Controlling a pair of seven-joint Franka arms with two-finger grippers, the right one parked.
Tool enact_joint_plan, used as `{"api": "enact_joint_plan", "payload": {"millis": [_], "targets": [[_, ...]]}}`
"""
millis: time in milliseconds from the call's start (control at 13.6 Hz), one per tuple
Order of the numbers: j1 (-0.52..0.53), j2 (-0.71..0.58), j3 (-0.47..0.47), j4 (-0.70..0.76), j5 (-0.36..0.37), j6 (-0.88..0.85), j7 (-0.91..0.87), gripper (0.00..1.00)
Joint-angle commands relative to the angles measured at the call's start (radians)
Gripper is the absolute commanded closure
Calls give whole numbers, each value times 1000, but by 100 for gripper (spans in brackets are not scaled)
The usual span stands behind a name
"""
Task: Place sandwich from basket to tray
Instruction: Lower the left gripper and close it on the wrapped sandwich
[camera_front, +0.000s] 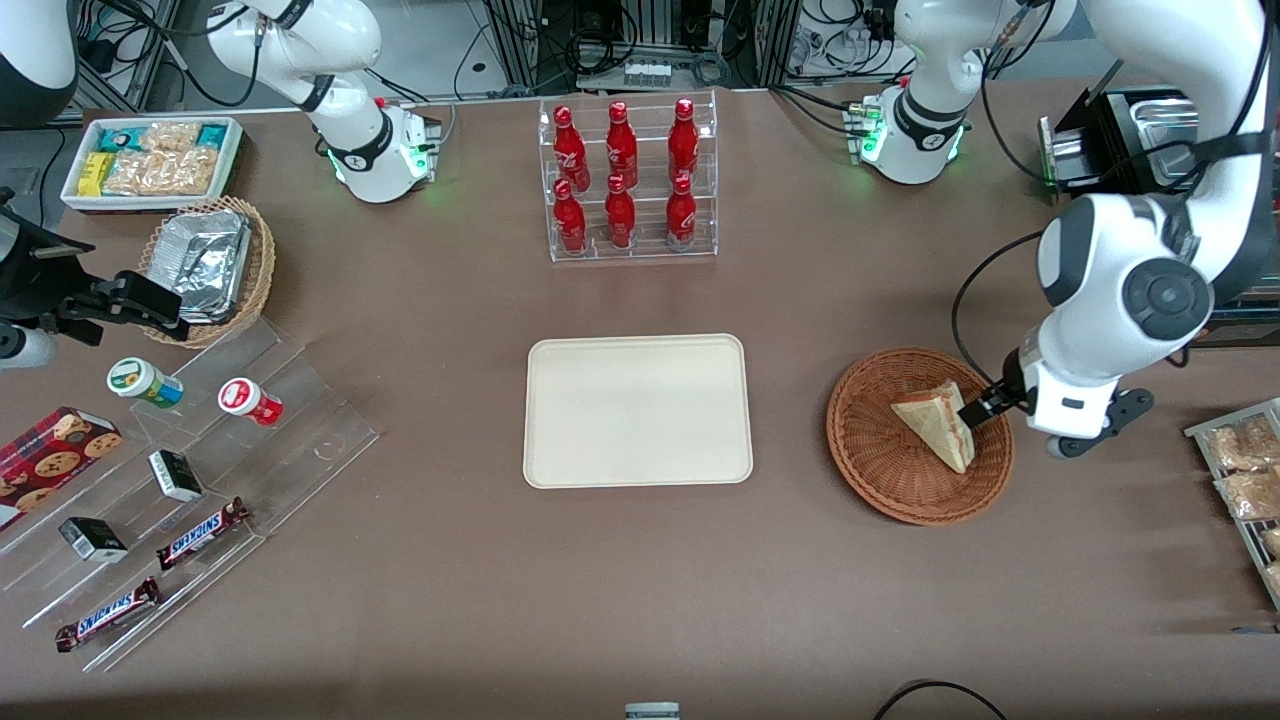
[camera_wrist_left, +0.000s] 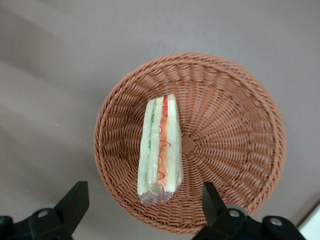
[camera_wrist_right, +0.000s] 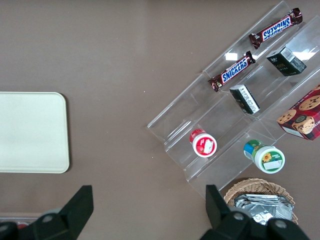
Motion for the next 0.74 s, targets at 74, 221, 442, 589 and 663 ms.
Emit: {"api": "enact_joint_plan", "payload": {"millis": [74,221,442,589,663], "targets": [[-6,81,-16,-3,23,15,-38,0],[-6,112,-19,-5,20,16,-39,0],[-5,138,-19,-18,15,27,-39,0],[-3,140,-19,-49,15,62,-39,1],[-3,140,-19,-66,15,79,-41,11]]}}
